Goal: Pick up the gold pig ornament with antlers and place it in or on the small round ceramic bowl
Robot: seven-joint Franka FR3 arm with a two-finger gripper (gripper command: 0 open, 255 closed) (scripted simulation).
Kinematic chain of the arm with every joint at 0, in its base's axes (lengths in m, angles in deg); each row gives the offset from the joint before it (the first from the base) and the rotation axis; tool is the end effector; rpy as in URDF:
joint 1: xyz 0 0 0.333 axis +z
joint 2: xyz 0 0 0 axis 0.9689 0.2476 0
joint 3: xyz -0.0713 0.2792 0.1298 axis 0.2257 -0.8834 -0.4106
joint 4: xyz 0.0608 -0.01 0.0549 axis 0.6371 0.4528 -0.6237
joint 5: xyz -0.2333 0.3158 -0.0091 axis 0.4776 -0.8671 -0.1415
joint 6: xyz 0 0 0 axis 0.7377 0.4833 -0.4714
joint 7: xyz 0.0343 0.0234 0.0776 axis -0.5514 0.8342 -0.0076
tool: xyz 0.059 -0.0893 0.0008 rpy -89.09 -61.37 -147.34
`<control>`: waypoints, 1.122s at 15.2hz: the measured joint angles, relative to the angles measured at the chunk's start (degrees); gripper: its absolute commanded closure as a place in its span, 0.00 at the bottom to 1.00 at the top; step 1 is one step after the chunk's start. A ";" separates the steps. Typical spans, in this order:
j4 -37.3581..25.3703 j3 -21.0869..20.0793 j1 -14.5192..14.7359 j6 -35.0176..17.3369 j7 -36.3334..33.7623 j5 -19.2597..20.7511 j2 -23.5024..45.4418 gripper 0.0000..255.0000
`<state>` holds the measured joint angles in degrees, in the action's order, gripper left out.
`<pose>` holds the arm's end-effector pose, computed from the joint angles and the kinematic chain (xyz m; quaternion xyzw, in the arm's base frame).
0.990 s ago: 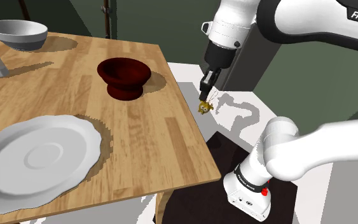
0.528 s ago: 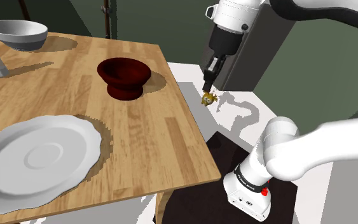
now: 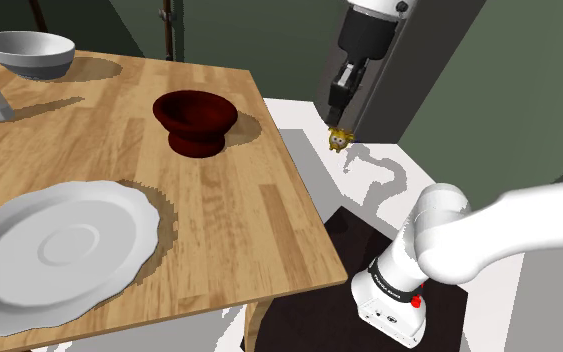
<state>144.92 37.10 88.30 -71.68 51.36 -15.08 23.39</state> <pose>0.2812 0.1203 0.6530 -0.9941 -0.1080 0.0011 0.0027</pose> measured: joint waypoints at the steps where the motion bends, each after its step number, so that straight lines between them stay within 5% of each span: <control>1: -1.12 0.10 -0.05 0.74 0.06 0.09 0.38 1.00; 4: -3.79 0.23 -0.20 1.69 0.16 0.31 2.09 1.00; 17: -27.20 -1.62 -1.50 -3.07 -1.05 2.56 30.39 1.00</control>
<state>117.71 35.48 86.80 -74.75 50.31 -12.52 53.78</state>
